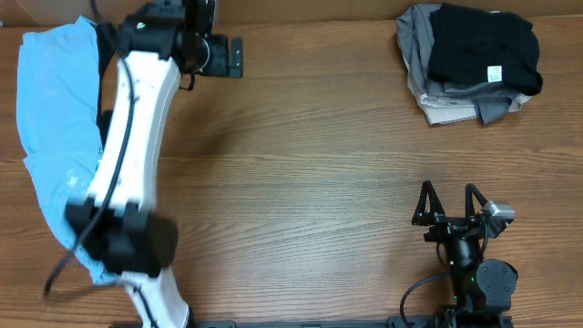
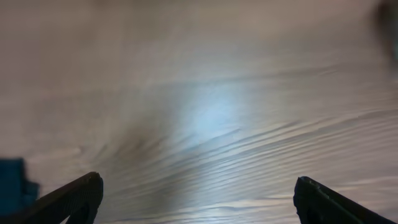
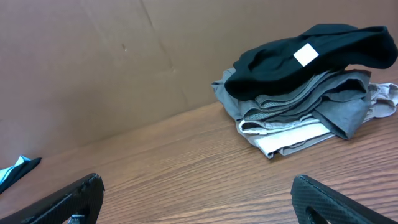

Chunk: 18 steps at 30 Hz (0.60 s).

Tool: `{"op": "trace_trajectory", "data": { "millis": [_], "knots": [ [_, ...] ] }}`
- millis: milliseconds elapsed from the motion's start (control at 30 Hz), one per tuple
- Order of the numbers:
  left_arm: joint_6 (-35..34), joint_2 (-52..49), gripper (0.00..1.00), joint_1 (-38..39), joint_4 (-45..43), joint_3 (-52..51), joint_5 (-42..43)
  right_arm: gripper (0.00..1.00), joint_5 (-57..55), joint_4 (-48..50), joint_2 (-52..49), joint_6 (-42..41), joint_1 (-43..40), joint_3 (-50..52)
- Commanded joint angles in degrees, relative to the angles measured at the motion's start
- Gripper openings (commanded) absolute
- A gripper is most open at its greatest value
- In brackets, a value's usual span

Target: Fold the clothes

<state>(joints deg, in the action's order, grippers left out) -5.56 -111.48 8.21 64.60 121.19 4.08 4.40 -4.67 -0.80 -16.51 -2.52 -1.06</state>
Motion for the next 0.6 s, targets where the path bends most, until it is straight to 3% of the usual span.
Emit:
{"op": "trace_trajectory", "data": {
  "millis": [0,100,200,333,567],
  "knots": [
    [2.43,13.6,1.0,0.31,-0.98,0.63,-2.47,1.0,-0.48,0.24,0.57,-0.15,0.26,0.61],
    [2.43,21.38,1.0,-1.77,-6.32,-3.82,-2.75,1.0,-0.48,0.24,0.57,-0.15,0.26,0.61],
    [2.36,30.42,1.0,-5.86,-15.74,-14.69,0.52,1.0,-0.48,0.24,0.57,-0.15,0.26,0.61],
    [2.1,47.17,1.0,-12.98,-33.38,-39.69,8.26,1.0,-0.48,0.24,0.57,-0.15,0.26,0.61],
    [2.16,69.77,1.0,-13.81,-52.3,-73.16,5.03,1.0,-0.48,0.24,0.57,-0.15,0.26,0.61]
  ]
}}
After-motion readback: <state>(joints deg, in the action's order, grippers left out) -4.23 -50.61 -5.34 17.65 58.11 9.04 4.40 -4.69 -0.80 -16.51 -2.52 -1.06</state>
